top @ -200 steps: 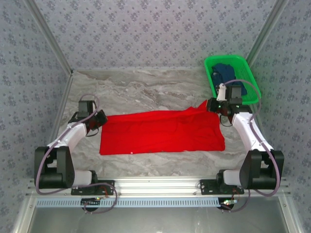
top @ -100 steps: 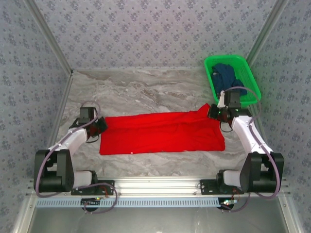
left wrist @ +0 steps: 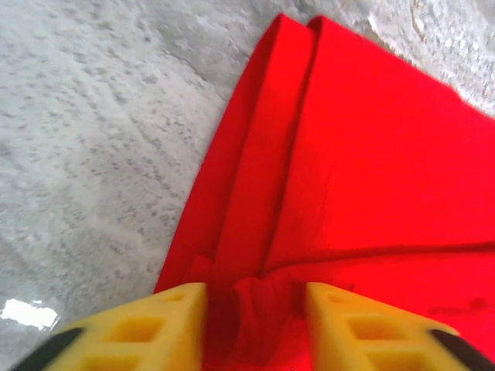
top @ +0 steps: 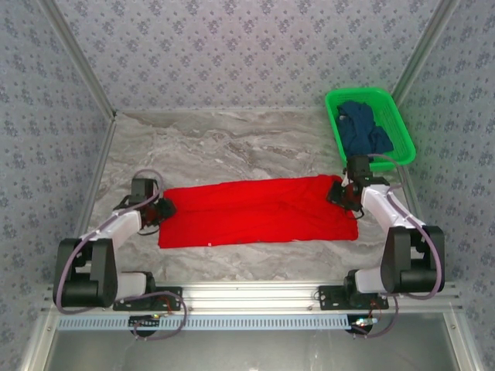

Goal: Fold the inside-out t-shirt

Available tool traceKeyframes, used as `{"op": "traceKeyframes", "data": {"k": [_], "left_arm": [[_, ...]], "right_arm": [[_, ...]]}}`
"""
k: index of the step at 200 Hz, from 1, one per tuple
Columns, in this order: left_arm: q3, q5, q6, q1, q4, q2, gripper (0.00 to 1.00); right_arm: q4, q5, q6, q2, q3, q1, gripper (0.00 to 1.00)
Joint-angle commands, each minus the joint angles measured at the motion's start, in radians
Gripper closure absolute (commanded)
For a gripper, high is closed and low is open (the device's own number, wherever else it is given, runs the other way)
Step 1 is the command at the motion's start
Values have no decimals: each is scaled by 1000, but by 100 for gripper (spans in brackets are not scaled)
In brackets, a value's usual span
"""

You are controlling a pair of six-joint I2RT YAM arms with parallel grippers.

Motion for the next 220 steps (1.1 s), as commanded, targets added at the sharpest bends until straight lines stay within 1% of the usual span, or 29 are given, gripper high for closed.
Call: {"op": "traceKeyframes", "data": {"k": [1, 10, 28, 43, 54, 65, 73, 84, 97, 108, 126, 146, 156, 182, 195, 220], "left_arm": [[3, -71, -12, -4, -53, -94, 51], [8, -100, -15, -8, -72, -138, 46], [16, -144, -19, -21, -80, -220, 35], [31, -138, -8, -41, -64, -255, 28], [46, -91, 8, -59, -32, -248, 26], [59, -15, 17, -75, 19, -210, 25], [70, 44, 18, -86, 62, -167, 25], [94, 108, 18, -101, 100, -87, 25], [139, 132, 29, -125, 105, 4, 25], [170, 130, 36, -138, 97, 71, 25], [192, 136, 43, -141, 94, 150, 26], [197, 114, 49, -141, 61, 189, 27], [189, 103, 55, -141, 54, 192, 27], [154, 81, 56, -142, 59, 199, 26], [144, 79, 55, -142, 63, 208, 27], [136, 72, 55, -142, 68, 220, 27]], "right_arm": [[-14, 110, 21, -80, 12, 44, 60], [4, 141, 2, -97, 22, 82, 56], [50, 184, -46, -89, 54, 170, 52], [100, 134, -77, -28, 88, 218, 49], [110, 100, -86, 48, 132, 237, 48], [102, 87, -90, 129, 183, 241, 46], [99, 37, -104, 184, 215, 240, 45], [105, 5, -118, 251, 256, 234, 44], [104, -27, -127, 320, 298, 229, 45], [94, -42, -133, 370, 329, 228, 44], [90, -72, -128, 437, 356, 221, 49], [83, -84, -126, 449, 355, 225, 65], [65, -84, -124, 429, 339, 229, 69], [43, -79, -117, 360, 278, 230, 77], [32, -97, -116, 330, 252, 234, 82], [2, -115, -117, 272, 221, 251, 89]]}}
